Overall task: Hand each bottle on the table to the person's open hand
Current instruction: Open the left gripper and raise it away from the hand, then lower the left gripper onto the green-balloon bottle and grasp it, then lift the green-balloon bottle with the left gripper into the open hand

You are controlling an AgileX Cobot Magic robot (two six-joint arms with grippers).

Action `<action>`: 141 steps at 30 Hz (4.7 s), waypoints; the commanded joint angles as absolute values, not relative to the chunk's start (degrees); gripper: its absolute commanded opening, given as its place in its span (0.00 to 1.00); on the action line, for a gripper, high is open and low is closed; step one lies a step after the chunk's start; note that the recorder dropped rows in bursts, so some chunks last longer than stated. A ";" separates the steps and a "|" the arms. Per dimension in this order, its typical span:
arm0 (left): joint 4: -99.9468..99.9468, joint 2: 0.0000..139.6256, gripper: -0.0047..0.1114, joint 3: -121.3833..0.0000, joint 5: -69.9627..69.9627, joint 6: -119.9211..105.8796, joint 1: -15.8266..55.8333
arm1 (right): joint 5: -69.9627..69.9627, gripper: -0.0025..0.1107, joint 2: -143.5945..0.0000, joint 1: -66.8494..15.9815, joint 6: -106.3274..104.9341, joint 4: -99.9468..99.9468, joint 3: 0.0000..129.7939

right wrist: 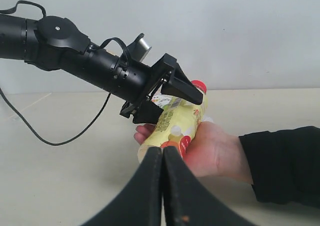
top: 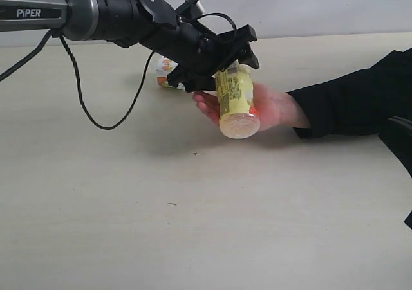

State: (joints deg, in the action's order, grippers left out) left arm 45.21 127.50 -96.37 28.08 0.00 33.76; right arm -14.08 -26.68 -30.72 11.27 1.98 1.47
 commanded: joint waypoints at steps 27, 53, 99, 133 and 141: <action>39.53 117.29 0.75 -96.59 29.47 -42.29 25.92 | -14.30 0.02 -26.42 -30.58 10.88 2.06 1.31; 7.04 122.65 0.75 -108.63 40.37 -56.34 27.23 | -14.30 0.02 -26.42 -30.58 10.88 2.06 1.31; -6.01 140.70 0.75 -124.56 47.51 -58.03 31.57 | -14.30 0.02 -26.42 -30.58 10.88 2.06 1.31; -7.84 147.88 0.94 -124.56 41.60 -60.68 31.57 | -14.30 0.02 -26.42 -30.58 10.88 2.06 1.31; -10.59 147.88 0.60 -124.56 42.67 -56.03 31.57 | -14.30 0.02 -26.42 -30.58 10.88 2.06 1.31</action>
State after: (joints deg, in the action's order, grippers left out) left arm -9.37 147.19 -124.86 41.33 -57.83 31.61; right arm -14.08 -26.68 -30.72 11.27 1.98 1.47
